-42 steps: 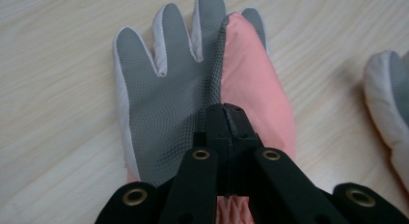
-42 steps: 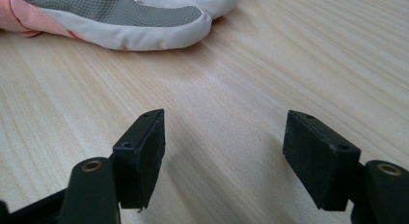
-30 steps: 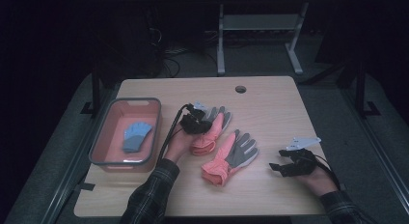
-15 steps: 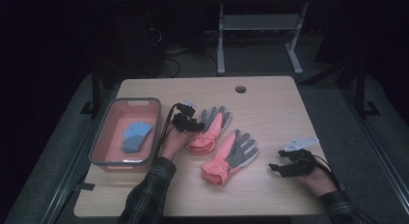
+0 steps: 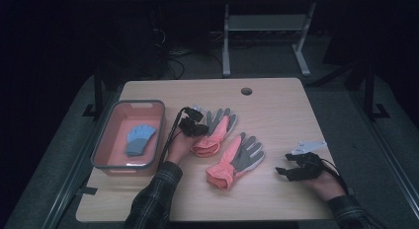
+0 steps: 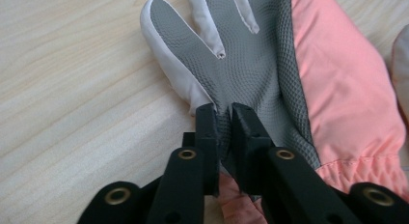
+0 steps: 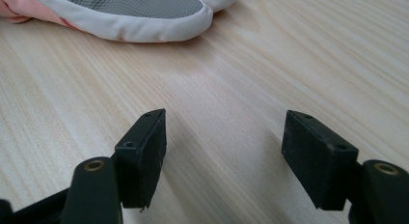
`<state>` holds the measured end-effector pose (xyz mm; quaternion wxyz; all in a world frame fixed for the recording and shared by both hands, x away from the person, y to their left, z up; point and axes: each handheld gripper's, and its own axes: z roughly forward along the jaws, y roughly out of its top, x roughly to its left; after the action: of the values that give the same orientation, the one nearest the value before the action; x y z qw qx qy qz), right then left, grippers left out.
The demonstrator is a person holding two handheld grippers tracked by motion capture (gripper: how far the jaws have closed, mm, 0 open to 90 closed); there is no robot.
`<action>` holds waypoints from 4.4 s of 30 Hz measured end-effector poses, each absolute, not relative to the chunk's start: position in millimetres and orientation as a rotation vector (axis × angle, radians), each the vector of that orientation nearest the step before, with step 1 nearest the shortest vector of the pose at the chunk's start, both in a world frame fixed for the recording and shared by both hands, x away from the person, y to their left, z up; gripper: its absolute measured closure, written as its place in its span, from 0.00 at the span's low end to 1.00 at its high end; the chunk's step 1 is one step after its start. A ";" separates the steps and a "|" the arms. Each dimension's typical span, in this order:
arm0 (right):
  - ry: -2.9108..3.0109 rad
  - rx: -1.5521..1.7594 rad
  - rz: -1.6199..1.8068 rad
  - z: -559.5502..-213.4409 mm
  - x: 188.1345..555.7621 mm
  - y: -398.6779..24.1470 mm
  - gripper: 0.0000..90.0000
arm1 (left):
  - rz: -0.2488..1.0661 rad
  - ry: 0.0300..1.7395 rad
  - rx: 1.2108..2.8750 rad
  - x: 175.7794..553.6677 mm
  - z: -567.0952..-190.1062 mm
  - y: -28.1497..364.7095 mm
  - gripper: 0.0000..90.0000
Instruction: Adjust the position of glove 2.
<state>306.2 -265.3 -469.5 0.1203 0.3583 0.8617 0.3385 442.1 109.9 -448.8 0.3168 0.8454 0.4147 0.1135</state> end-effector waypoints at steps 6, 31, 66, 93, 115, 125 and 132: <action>2.512 1.048 0.996 -468.9 306.0 -266.5 0.36 | 0.285 1.084 2.200 442.2 -434.6 119.1 0.93; 2.619 0.892 1.172 -451.4 296.9 -236.0 0.92 | 0.409 0.905 2.257 402.5 -373.0 129.9 0.93; 2.784 0.592 1.193 -458.1 306.7 -141.4 1.00 | 0.422 0.773 2.304 373.0 -366.0 98.1 0.94; 2.733 0.663 1.203 -456.6 311.1 -136.1 1.00 | 0.190 0.596 2.291 340.4 -373.5 54.9 0.99; 2.737 0.667 1.175 -458.1 308.1 -143.7 0.99 | 0.303 0.690 2.224 366.5 -363.6 91.5 0.76; 2.735 0.656 1.159 -459.4 310.0 -144.4 0.98 | 0.226 0.804 2.244 398.6 -400.6 108.7 0.47; 2.742 0.668 1.158 -460.7 309.8 -142.2 0.99 | 0.137 0.788 2.297 403.8 -420.6 100.8 0.46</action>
<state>309.8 -142.2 -460.7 0.0456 0.2186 0.8980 0.3792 403.8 100.8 -420.6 0.3473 0.8855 0.3039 0.0530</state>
